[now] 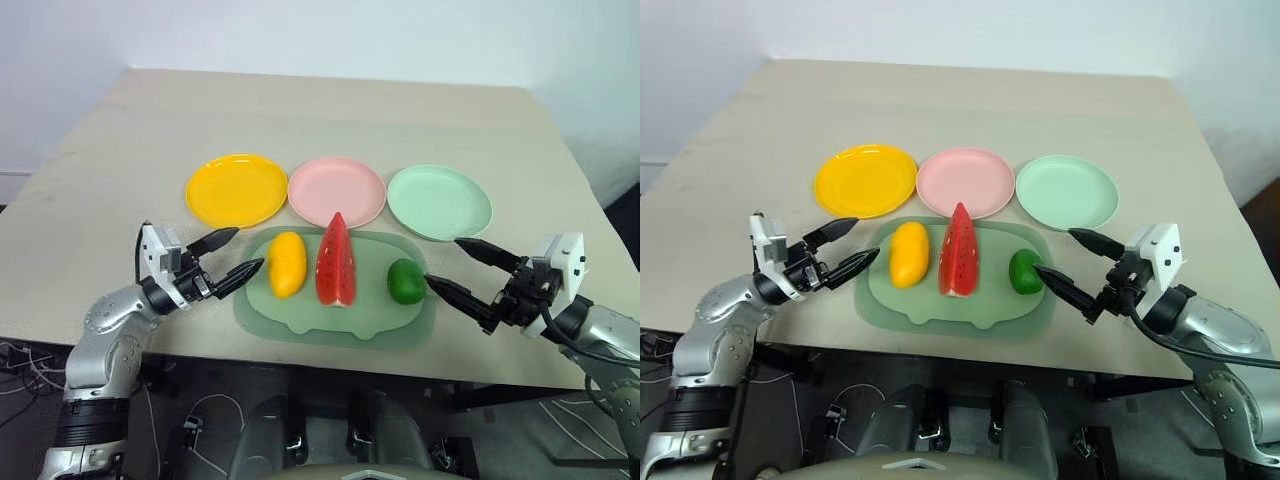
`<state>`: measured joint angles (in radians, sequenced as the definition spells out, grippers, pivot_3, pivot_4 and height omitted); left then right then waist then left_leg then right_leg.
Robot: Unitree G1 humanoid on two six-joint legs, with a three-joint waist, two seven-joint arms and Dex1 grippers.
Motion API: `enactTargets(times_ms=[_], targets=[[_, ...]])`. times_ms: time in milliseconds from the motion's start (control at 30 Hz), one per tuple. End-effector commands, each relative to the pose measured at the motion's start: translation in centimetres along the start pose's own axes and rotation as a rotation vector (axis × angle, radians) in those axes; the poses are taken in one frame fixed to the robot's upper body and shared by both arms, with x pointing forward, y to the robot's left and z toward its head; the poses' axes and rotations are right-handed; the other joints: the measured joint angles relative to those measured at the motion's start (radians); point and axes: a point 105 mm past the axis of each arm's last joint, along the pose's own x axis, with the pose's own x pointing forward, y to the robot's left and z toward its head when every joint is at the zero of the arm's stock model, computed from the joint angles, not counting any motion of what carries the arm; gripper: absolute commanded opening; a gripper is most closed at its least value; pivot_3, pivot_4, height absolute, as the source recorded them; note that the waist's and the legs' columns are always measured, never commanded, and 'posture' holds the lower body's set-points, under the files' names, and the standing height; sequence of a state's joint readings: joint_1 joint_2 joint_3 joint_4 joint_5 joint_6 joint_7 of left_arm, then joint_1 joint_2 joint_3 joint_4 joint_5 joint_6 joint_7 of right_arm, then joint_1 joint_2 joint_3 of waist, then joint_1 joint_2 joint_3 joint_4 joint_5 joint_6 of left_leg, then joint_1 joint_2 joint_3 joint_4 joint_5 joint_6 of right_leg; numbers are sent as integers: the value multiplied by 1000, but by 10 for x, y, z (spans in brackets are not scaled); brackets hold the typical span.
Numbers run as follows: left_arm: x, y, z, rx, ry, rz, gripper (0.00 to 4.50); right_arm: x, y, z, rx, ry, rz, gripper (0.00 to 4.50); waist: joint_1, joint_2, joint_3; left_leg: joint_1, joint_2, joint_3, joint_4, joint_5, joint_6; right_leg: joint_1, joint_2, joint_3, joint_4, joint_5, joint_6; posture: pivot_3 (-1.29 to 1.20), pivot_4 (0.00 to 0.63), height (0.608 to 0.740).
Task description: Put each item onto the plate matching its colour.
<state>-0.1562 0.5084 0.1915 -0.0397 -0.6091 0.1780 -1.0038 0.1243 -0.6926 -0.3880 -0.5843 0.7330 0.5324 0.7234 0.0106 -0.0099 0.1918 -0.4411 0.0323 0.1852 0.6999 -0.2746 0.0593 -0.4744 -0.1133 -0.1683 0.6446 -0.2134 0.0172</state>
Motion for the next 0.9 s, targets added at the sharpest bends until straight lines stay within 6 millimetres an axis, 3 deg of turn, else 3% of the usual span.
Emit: enactTargets(times_ms=[33, 433, 567, 667, 767, 900], targets=[[-1, -1, 6, 35, -13, -29, 4488, -3, 3, 4, -40, 9, 7, 4500, 1, 0, 0, 0, 0, 0, 0, 0, 0, 0, 0, 0, 0, 0, 0, 0, 150, 696], [3, -4, -1, 20, -17, -75, 4488, -7, 18, 11, 13, 24, 66, 4500, 3, 0, 0, 0, 0, 0, 0, 0, 0, 0, 0, 0, 0, 0, 0, 0, 150, 696], [2, -6, 4, 17, -41, -70, 4488, 0, 8, 9, 42, 95, 20, 4500, 0, 0, 0, 0, 0, 0, 0, 0, 1, 1, 0, 0, -1, 0, 0, 0, 150, 696], [2, -14, 2, 22, -25, -104, 4488, 2, -8, 3, 94, 188, -45, 4500, 1, 0, 0, 0, 0, 0, 0, 0, 1, 0, 0, 0, -1, 0, -1, 0, 150, 696], [-4, -10, 3, 24, -22, -98, 4488, 13, -21, -8, 85, 333, -117, 4500, -1, 0, 0, 0, 0, 0, 0, 0, 0, -1, 0, 0, -1, 0, -1, 0, 150, 696], [-3, -11, 0, 30, -30, -75, 4488, 22, -20, -11, 153, 385, -114, 4500, 3, 0, -1, -1, 0, 0, 0, 0, 0, -1, 0, 0, -1, 0, -1, 0, 150, 696]])
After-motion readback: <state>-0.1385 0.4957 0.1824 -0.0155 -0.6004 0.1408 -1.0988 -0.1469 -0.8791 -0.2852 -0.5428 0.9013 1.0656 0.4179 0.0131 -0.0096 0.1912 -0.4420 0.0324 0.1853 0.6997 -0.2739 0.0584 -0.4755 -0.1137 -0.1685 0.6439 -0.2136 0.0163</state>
